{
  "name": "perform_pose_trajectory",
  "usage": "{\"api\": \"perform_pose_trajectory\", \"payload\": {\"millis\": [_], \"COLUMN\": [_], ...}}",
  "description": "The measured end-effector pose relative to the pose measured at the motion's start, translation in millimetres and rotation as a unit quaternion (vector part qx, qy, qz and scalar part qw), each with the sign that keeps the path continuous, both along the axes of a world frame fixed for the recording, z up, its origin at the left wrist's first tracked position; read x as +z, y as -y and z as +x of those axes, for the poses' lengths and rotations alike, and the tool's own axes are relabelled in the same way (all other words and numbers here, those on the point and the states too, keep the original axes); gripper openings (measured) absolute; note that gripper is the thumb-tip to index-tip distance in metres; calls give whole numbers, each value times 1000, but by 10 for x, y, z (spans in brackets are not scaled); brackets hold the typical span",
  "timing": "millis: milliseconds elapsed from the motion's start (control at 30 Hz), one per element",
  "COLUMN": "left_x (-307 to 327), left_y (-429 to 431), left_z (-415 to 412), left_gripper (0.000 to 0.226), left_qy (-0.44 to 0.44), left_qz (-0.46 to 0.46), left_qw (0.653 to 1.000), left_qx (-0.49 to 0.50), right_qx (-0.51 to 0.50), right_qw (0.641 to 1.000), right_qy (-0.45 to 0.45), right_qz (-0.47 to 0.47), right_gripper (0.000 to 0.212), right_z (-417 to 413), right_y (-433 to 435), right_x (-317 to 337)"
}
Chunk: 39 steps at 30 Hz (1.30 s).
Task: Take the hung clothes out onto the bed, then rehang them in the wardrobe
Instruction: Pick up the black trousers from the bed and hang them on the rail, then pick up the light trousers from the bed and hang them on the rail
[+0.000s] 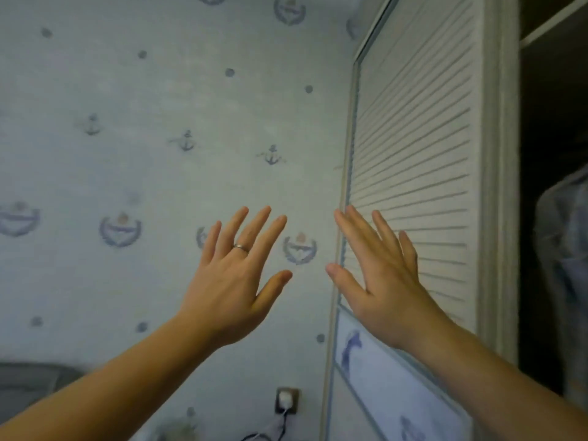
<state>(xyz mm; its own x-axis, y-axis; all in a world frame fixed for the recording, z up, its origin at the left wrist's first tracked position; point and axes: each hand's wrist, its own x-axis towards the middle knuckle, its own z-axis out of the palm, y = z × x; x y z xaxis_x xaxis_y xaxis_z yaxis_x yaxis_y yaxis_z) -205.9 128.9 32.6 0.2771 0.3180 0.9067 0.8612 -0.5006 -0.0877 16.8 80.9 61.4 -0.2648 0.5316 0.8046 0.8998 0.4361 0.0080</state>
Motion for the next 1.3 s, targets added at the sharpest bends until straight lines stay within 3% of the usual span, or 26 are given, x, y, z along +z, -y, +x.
{"api": "perform_pose_trajectory", "payload": {"millis": [200, 433, 667, 900, 1100, 1300], "left_x": [-1360, -2975, -4127, -4843, -5141, -5460], "left_y": [602, 1742, 2947, 3777, 3919, 3903], "left_z": [-1908, -3562, -4591, -5394, -6151, -6775], "left_gripper": [72, 72, 82, 84, 103, 83], "left_qy": [32, 85, 193, 292, 371, 453], "left_qz": [-130, -289, -413, -466, -473, -494], "left_qw": [982, 907, 758, 611, 522, 437], "left_qx": [129, 296, 466, 570, 605, 600], "right_qx": [152, 315, 412, 474, 488, 477], "right_qw": [982, 901, 802, 714, 656, 606], "right_qy": [4, 41, 115, 194, 234, 289], "right_qz": [-114, -297, -417, -477, -526, -567], "right_gripper": [67, 71, 75, 69, 68, 66], "right_z": [-1860, -3836, -5353, -6685, -7808, -8719], "right_y": [-7, 423, 941, 1124, 973, 791], "right_x": [-1221, -2701, -3899, -4688, -4986, -5395]}}
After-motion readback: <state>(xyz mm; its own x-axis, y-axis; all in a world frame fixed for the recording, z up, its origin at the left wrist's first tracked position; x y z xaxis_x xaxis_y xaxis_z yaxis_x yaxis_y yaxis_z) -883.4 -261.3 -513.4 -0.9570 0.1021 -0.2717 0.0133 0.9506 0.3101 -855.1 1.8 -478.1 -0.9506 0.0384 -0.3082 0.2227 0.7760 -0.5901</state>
